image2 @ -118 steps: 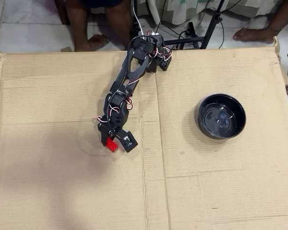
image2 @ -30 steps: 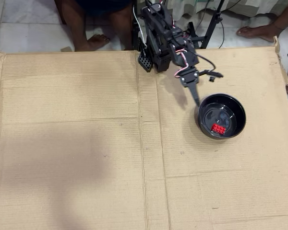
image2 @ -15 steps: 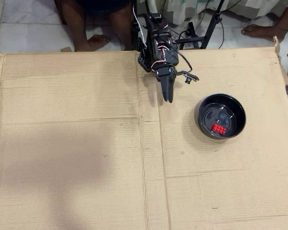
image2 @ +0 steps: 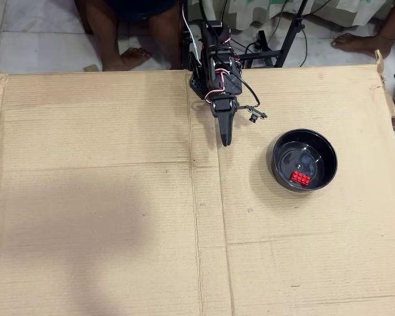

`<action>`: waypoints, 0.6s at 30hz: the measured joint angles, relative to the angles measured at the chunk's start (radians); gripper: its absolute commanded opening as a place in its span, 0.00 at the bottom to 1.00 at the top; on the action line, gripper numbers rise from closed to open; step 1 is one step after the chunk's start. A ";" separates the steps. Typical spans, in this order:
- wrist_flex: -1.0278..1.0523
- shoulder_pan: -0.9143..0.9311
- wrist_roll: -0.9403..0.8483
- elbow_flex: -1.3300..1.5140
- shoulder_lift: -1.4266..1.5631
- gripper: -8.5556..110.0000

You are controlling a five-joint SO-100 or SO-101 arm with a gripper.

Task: Grasp a lego block and put it in the bin.

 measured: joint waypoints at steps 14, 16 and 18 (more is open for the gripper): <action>0.225 0.000 -0.123 0.000 0.000 0.07; 0.232 0.000 -0.170 0.000 0.000 0.07; 0.235 0.000 -0.225 0.000 0.000 0.07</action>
